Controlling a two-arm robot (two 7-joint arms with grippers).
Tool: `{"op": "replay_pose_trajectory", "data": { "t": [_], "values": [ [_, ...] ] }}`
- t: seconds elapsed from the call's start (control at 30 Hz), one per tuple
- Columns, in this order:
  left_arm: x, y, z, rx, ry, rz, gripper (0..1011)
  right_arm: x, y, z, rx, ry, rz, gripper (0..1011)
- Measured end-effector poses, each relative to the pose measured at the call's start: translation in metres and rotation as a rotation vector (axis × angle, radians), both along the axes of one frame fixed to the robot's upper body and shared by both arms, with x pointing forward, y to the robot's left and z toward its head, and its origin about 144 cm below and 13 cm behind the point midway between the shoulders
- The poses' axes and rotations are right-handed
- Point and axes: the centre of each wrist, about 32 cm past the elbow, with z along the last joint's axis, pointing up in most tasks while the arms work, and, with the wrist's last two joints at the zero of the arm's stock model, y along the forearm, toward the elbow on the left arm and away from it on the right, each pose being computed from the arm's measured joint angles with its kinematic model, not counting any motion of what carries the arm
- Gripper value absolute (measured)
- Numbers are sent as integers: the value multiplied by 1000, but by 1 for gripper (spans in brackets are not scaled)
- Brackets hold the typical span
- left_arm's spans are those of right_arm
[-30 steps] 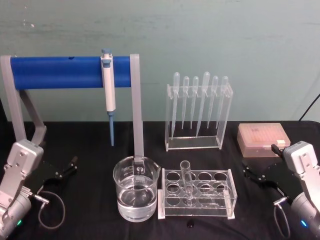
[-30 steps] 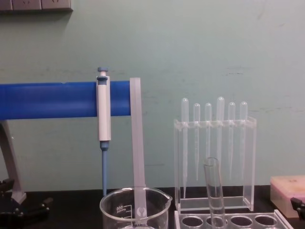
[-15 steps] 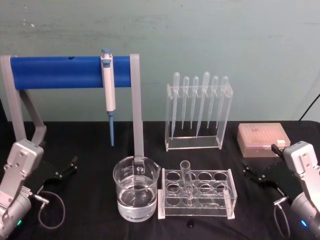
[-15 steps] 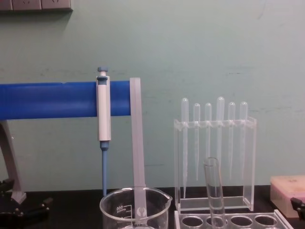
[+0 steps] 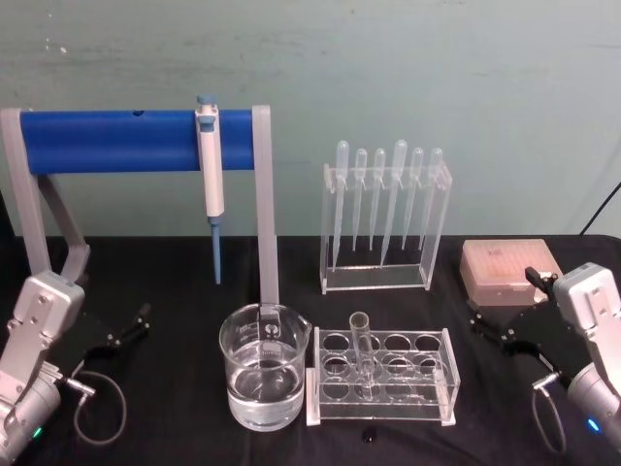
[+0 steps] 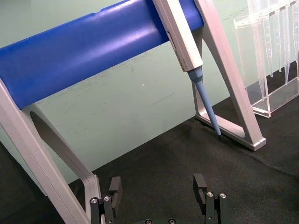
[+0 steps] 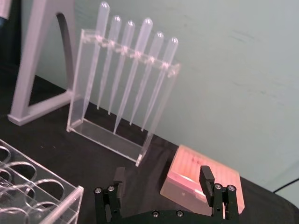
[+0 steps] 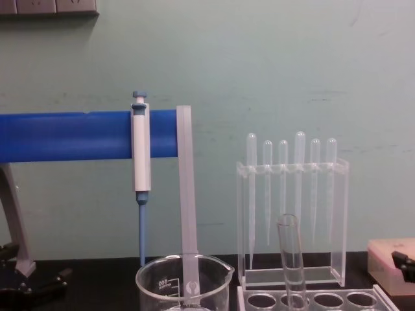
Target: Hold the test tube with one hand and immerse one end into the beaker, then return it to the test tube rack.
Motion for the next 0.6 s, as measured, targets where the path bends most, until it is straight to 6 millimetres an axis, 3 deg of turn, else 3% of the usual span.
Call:
{"op": "replay_pose_trajectory", "data": {
  "t": [0.6],
  "values": [
    [0,0,0,0,0,0,1000,-35,-16,42,20,111,299,1002]
  ]
}}
